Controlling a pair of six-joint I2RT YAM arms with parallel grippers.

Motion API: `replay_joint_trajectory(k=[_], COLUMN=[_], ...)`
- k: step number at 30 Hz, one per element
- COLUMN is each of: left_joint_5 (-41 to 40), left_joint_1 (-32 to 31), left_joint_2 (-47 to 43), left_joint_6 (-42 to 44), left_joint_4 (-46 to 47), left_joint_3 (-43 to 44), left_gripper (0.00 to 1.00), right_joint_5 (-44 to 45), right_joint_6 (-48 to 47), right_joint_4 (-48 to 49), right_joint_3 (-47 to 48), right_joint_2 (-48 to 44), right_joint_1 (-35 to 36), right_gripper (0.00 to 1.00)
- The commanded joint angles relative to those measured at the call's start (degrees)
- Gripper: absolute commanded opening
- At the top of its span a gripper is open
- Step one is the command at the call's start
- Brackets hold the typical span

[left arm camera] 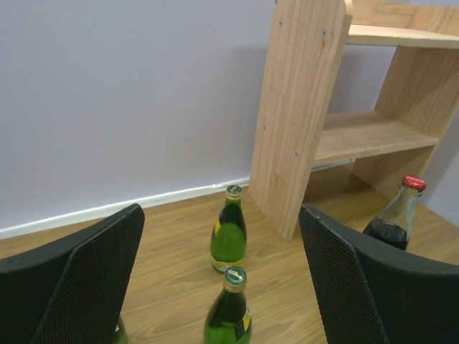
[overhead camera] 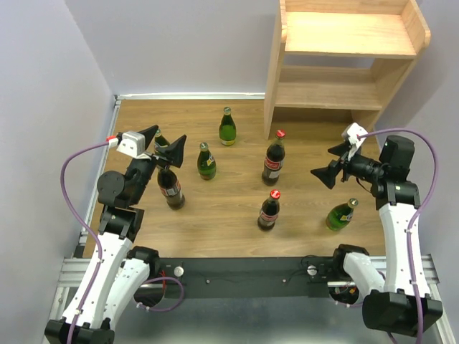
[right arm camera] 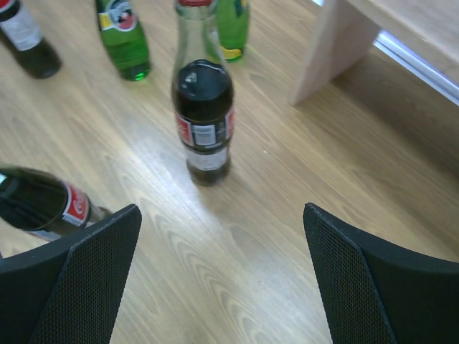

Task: Place and organize the beverage onto the shelf
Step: Move the drink to the center of the board.

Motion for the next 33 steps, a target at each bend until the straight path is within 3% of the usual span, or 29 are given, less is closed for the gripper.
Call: replay_joint_trajectory(k=[1,14,27,33], left_joint_5=[3.61,11.08,13.1,13.19], left_joint_1=[-0.06,-0.06,-0.14,-0.14], left_joint_2=[-0.37,0.33,-0.11,-0.28], left_joint_6=[0.36,0.36,0.1,-0.07], left_joint_4=[1.62,3.38,3.56,3.73], left_joint_3=[0.05,-0.12,0.14,0.14], left_gripper=[0.96,0.96,0.96,0.96], right_joint_5=[-7.35,-3.84,18.56,23.32], right_joint_6=[-4.2,-6.31,-5.96,-5.7], right_joint_4=[-1.79,-3.63,-16.81,-19.63], right_joint_3=[-1.94,-2.39,0.78,2.62], right_joint_2=[0.43,1.22,-1.59,-3.35], right_joint_1=[-0.07,-0.07,-0.07,-0.15], right_gripper=[1.0,1.0,1.0,1.0])
